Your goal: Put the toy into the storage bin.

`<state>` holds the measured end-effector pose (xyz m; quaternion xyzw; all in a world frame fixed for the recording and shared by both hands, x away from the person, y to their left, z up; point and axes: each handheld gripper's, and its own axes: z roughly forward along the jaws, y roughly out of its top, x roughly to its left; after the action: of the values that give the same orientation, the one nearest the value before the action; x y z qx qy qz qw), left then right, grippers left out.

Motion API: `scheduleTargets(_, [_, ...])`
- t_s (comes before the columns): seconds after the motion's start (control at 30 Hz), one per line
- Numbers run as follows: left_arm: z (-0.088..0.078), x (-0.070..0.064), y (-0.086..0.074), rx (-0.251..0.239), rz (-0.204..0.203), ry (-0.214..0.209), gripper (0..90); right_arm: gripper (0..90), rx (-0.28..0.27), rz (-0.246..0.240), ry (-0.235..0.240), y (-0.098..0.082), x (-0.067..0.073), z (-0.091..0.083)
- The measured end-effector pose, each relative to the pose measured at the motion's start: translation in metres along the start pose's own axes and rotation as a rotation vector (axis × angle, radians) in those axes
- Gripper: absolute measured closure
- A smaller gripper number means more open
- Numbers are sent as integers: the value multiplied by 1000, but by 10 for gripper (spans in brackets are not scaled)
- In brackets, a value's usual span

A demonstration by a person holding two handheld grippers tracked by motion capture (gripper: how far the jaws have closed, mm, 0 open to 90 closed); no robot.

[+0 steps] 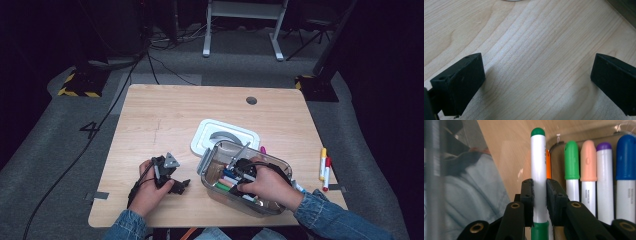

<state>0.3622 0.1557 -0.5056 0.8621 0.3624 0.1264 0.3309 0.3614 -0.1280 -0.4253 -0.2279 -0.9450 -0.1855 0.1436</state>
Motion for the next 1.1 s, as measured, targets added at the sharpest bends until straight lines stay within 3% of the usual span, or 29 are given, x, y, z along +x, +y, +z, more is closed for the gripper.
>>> scheduleTargets(0.33, [0,0,0,0,0,0,0,768,46,12,12,-2,-6,13])
scheduleTargets(0.47, [0,0,0,0,0,0,0,662,17,8,2,-4,-8,15])
scheduleTargets(0.53, [0,0,0,0,0,0,0,604,-29,-23,-56,-3,-9,9])
scheduleTargets(0.6, [0,0,0,0,0,0,0,586,-81,-34,-77,-2,-9,0])
scheduleTargets(0.63, [0,0,0,0,0,0,0,586,-81,-34,-77,-2,-9,0])
scheduleTargets(0.7, [0,0,0,0,0,0,0,582,-153,-46,-109,0,-6,-19])
scheduleTargets(0.8, [0,0,0,0,0,0,0,581,-192,-53,-127,0,-4,-32])
scheduleTargets(0.83, [0,0,0,0,0,0,0,580,-233,-56,-148,-1,-3,-46])
scheduleTargets(1.03, [0,0,0,0,0,0,0,564,-343,-30,-215,-9,-11,-85])
scheduleTargets(1.07, [0,0,0,0,0,0,0,564,-343,-30,-215,-9,-11,-85])
scheduleTargets(1.1, [0,0,0,1,1,0,0,552,-385,-12,-229,-12,-16,-96])
